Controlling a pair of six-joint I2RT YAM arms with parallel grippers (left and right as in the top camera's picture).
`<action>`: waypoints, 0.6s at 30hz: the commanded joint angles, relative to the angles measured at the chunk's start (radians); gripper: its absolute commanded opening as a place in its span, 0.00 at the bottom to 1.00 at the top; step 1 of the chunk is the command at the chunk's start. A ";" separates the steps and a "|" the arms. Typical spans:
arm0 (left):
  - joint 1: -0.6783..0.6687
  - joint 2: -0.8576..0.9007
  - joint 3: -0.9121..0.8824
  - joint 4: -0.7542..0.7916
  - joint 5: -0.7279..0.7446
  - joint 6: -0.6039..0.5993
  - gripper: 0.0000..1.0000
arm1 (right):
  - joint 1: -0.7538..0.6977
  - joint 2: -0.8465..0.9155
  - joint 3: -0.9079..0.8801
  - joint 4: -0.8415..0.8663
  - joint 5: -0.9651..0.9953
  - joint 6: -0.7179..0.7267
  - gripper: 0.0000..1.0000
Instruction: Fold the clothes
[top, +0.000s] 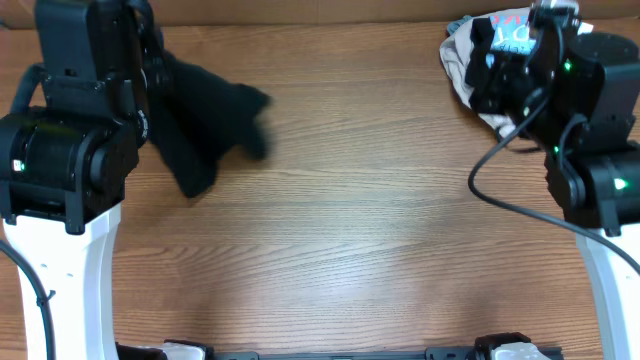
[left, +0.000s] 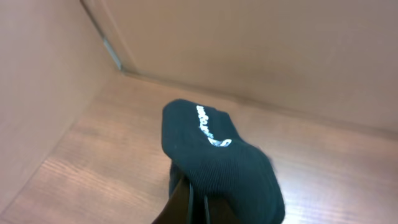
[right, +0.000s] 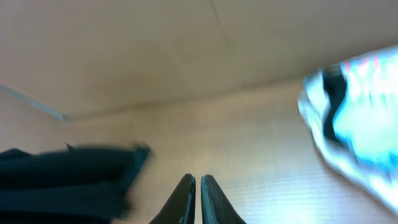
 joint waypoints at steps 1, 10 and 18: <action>0.006 0.016 0.010 -0.071 0.064 0.001 0.04 | -0.005 0.002 0.015 -0.093 -0.006 -0.011 0.08; 0.005 0.106 -0.002 0.047 0.182 0.047 0.04 | -0.006 0.080 0.011 -0.208 -0.116 -0.024 0.18; -0.040 0.116 0.000 0.349 0.540 0.074 0.04 | -0.006 0.175 0.012 -0.236 -0.160 -0.030 0.34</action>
